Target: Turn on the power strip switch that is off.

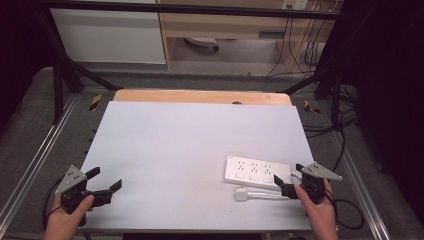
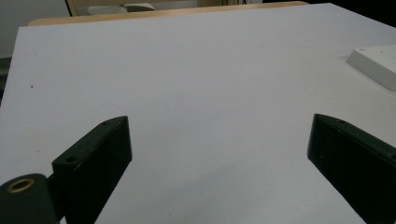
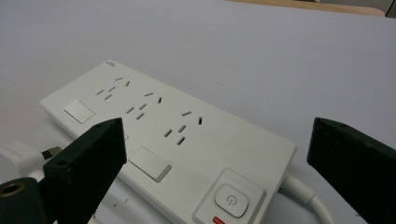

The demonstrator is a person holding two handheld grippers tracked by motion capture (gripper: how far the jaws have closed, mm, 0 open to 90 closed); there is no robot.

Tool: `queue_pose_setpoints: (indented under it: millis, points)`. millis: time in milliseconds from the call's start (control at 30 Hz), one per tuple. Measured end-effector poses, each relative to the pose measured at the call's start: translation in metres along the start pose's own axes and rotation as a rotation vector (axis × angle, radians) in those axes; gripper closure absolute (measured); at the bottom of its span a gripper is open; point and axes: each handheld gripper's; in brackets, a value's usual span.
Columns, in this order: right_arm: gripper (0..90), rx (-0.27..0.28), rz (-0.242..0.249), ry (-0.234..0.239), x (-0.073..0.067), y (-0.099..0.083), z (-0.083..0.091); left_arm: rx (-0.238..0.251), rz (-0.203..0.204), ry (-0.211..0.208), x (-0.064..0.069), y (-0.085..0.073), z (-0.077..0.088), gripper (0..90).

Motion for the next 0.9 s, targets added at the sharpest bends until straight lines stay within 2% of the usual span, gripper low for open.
queue_pose_setpoints:
  millis: [267,667,900]
  points:
    - [4.7,0.004,0.006,-0.005,0.001,0.001,0.003,-0.011,-0.001,-0.004,0.001,0.000,-0.001,6.6]
    - [4.1,0.013,-0.015,-0.008,0.002,0.004,0.008,-0.029,0.008,-0.003,0.001,-0.002,-0.003,6.6]
    - [4.7,0.024,-0.029,-0.026,0.001,0.011,0.017,-0.041,0.005,-0.001,0.001,-0.002,-0.003,6.7]
Point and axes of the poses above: each handheld gripper's, and its own axes: z roughly backward along the jaws, y roughly out of its top, x roughly to its right, and after that the axes turned 14 degrees about x, right-handed
